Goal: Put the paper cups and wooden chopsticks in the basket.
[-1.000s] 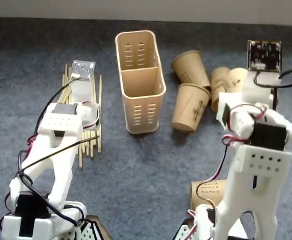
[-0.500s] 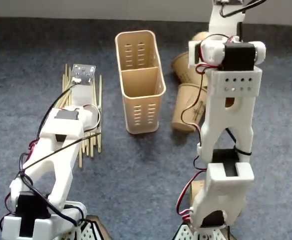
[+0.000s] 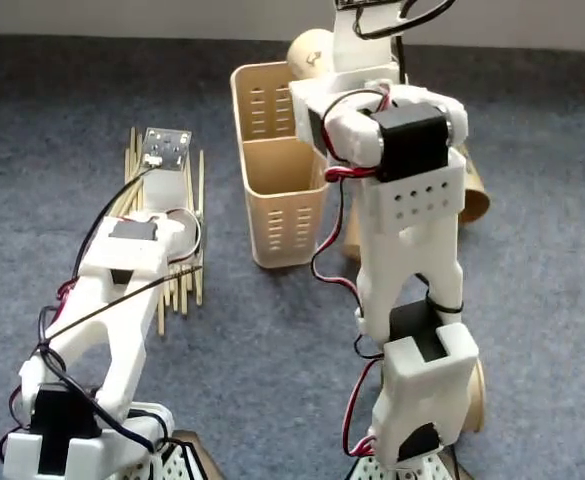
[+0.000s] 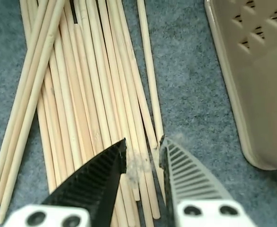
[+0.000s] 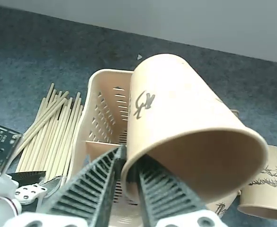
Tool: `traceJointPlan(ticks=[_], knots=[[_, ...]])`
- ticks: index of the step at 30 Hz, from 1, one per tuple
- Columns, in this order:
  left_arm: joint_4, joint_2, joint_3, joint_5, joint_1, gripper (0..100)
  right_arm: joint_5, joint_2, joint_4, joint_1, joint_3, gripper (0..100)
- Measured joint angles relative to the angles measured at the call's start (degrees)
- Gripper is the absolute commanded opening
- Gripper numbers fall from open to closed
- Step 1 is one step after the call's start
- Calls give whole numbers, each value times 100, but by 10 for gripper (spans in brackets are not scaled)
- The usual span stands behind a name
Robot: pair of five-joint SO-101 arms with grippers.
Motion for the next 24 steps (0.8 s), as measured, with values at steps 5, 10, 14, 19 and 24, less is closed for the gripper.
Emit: traceJointPlan(ticks=[5, 10, 14, 19, 24], knots=[[0, 0, 0, 0, 0, 147, 149, -79, 0, -308, 571, 5], [0, 0, 0, 0, 0, 147, 615, -1029, 0, -818, 2629, 5], [0, 0, 0, 0, 0, 147, 774, -2040, 0, -1037, 3666, 5], [0, 0, 0, 0, 0, 147, 800, -2488, 0, -949, 3807, 5], [0, 0, 35, 0, 0, 147, 1090, -2532, 0, -835, 4009, 5]])
